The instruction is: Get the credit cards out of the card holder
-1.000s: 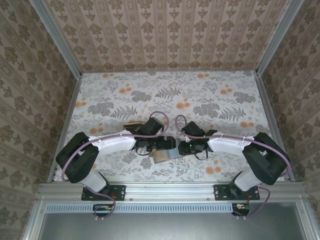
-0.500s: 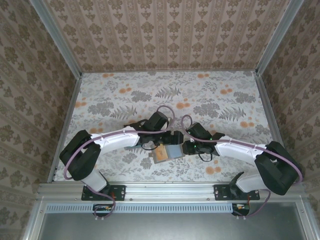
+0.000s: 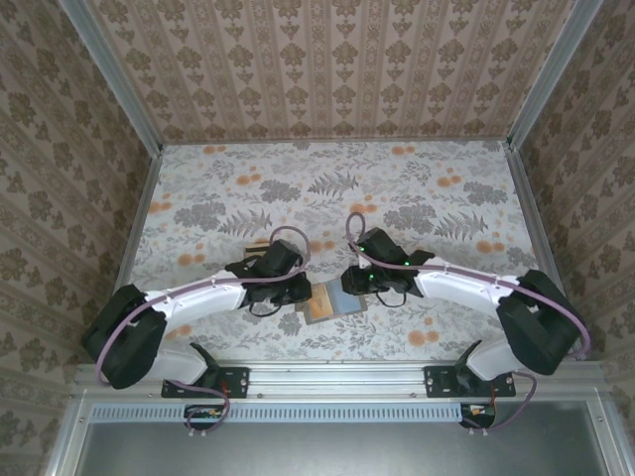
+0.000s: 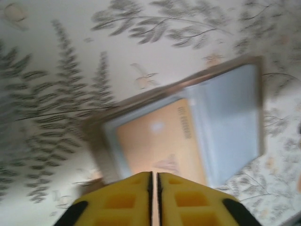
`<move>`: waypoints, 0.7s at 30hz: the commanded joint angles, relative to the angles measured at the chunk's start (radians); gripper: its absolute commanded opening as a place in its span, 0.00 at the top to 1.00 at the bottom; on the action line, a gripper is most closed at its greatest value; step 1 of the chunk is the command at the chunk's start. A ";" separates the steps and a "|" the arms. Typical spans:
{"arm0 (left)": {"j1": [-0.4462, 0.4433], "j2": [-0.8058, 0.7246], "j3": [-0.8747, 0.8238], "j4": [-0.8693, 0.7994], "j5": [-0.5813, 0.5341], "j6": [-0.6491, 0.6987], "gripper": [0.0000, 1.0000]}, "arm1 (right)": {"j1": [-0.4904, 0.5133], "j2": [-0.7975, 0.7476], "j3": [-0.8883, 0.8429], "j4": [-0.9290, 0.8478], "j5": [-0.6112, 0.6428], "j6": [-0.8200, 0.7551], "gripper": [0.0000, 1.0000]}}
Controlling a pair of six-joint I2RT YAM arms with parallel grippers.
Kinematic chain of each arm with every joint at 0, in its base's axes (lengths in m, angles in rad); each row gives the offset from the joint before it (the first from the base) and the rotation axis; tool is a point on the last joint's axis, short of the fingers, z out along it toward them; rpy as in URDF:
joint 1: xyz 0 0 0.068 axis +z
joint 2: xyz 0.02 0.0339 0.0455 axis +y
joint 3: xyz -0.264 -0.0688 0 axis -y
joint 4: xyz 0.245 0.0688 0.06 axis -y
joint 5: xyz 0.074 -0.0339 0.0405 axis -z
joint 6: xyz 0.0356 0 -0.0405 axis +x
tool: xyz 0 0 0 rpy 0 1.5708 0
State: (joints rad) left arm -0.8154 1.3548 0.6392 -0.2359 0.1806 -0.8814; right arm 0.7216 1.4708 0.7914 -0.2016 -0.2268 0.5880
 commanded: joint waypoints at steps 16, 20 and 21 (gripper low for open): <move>0.004 0.110 -0.021 0.037 -0.003 -0.005 0.94 | 0.049 0.229 0.104 0.014 -0.141 0.040 0.76; -0.003 0.118 -0.018 0.033 -0.007 -0.006 0.94 | 0.049 0.251 0.106 0.017 -0.147 0.043 0.76; -0.005 0.121 -0.017 0.031 -0.007 -0.005 0.94 | 0.049 0.256 0.108 0.016 -0.148 0.044 0.76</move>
State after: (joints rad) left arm -0.8082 1.4410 0.6178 -0.1860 0.1822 -0.8837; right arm 0.7666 1.7058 0.8715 -0.1822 -0.3527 0.6109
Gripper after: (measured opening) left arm 0.062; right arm 0.244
